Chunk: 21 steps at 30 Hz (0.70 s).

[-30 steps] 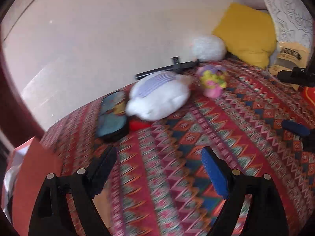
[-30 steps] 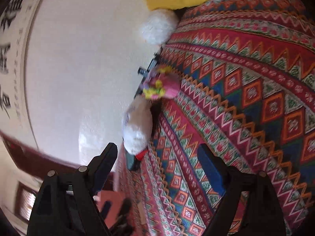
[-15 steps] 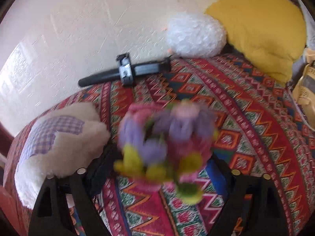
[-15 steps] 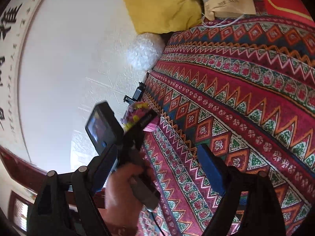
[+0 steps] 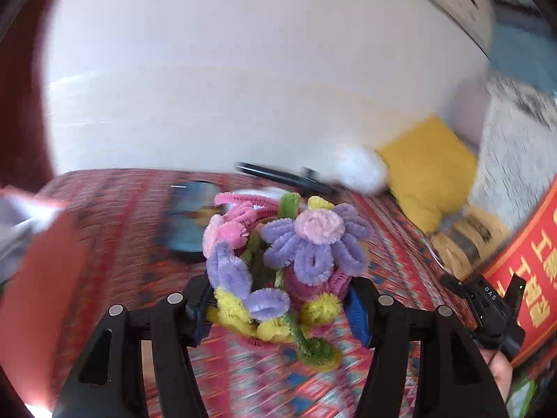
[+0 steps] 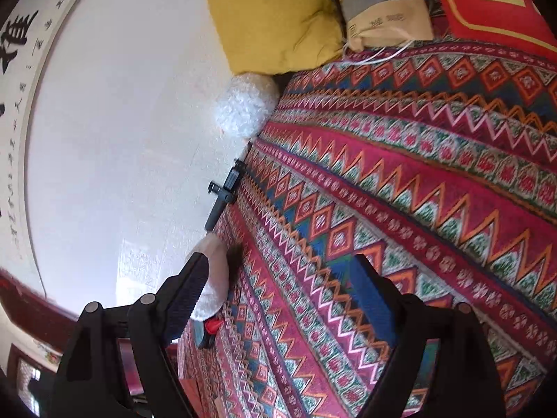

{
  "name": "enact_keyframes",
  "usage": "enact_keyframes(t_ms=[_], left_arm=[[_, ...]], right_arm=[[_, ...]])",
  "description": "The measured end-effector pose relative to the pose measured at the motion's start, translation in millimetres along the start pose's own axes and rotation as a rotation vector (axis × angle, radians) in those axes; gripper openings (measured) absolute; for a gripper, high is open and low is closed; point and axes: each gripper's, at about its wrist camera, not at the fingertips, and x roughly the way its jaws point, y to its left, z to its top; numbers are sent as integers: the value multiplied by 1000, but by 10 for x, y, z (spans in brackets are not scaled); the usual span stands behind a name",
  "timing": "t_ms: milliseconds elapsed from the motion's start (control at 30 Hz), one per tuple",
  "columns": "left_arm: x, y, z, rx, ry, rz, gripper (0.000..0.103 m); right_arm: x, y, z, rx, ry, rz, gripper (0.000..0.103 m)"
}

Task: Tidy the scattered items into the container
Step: 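Grasp the pipe-cleaner flower bouquet with the left tool while the right tool grasps the white plush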

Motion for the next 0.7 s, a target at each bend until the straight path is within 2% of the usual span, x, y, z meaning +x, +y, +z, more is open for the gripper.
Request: enact_keyframes(t_ms=[133, 233, 300, 367, 467, 533, 633, 667, 700], left_arm=[[-717, 1004, 143, -134, -155, 202, 61], [-979, 1618, 170, -219, -242, 310, 61], [-1076, 1983, 77, -268, -279, 376, 61], [-1062, 2306, 11, -310, -255, 448, 61], [-1052, 2708, -8, -396, -216, 405, 61], [-1073, 2837, 12, -381, -223, 449, 61], [-1104, 3060, 21, -371, -223, 492, 61], [-1126, 3150, 9, -376, -220, 496, 62], [-1142, 3234, -4, -381, -212, 504, 62]], right_arm=[[145, 315, -282, -120, 77, 23, 86], [386, 455, -564, -115, 201, 159, 93], [610, 484, -734, -75, 294, 250, 99], [826, 514, -802, -42, 346, 277, 102], [1268, 651, -752, 0, 336, 300, 102], [1675, 674, -728, 74, 340, 292, 102], [2306, 619, -735, 210, 363, 225, 102], [2432, 659, -733, 213, 341, 184, 102], [2486, 760, -712, 192, 301, 179, 102]])
